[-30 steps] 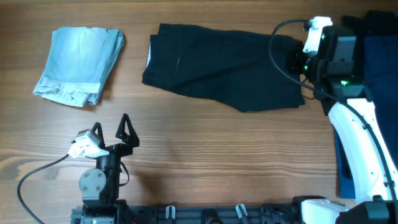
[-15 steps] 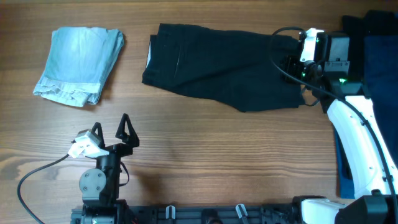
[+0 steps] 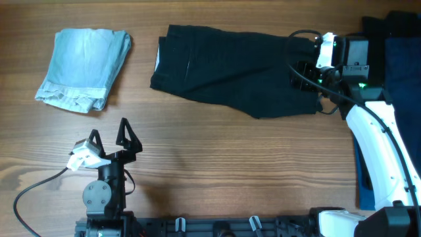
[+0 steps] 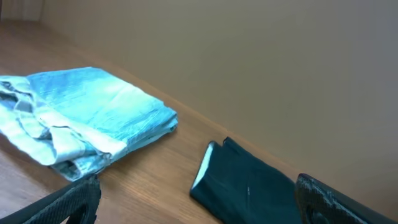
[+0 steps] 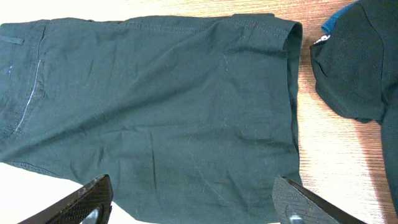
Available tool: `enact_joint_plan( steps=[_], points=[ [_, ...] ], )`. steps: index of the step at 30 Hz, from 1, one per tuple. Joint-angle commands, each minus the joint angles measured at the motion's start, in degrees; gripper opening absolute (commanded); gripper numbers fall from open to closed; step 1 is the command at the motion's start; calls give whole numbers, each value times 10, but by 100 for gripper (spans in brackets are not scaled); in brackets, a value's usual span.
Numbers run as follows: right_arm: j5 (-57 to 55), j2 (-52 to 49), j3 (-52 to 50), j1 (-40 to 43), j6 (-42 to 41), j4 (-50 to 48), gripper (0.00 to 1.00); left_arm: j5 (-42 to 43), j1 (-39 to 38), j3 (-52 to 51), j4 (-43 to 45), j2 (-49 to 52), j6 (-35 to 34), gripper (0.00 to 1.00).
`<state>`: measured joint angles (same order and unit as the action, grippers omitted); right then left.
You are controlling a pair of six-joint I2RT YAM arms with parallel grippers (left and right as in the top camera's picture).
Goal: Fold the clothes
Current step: 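Move left gripper to the shorts' top-left corner, then grasp the shorts' top corners with both grippers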
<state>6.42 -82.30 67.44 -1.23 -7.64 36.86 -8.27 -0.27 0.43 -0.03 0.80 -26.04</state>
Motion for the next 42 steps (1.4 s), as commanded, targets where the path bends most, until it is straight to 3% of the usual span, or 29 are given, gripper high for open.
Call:
enact_joint_plan(
  steps=[1, 4, 7, 13, 16, 19, 23, 29, 32, 33, 35, 37, 42],
  points=[
    [11, -4, -5, 2, 8, 11, 99, 67, -2, 26, -5, 0, 3, 99],
    [11, -4, -5, 2, 11, 11, 93, 91, -2, 106, -15, 55, 38, 100],
    [10, -4, -5, 2, 3, 9, 88, 94, -2, 242, -63, 189, 71, 100],
    [9, -26, 0, 2, 2, -3, 80, 179, -3, 624, -249, 607, 96, 99],
    [9, -79, 49, 4, 28, 4, 78, 207, -3, 823, -355, 806, 96, 100],
    [7, -162, 158, 26, 33, 53, 79, 239, -3, 924, -350, 949, 95, 100],
    [0, -242, 238, 60, 31, 49, 78, 246, -3, 925, -269, 1043, 91, 100],
    [0, -272, 238, 78, 44, 23, 79, 256, -19, 925, -133, 1130, 120, 99],
    [0, -285, 237, 78, 62, -1, 79, 254, -46, 925, -76, 1174, 159, 80],
    [0, -290, 236, 79, 62, -11, 79, 251, -57, 925, -63, 1191, 175, 80],
    [0, -300, 236, 79, 62, -29, 79, 232, -72, 925, -36, 1223, 191, 99],
    [0, -319, 236, 79, 61, -50, 80, 183, -84, 925, -15, 1254, 212, 99],
    [0, -347, 236, 78, 61, -73, 80, 171, -81, 925, 34, 1292, 214, 99]
  ],
)
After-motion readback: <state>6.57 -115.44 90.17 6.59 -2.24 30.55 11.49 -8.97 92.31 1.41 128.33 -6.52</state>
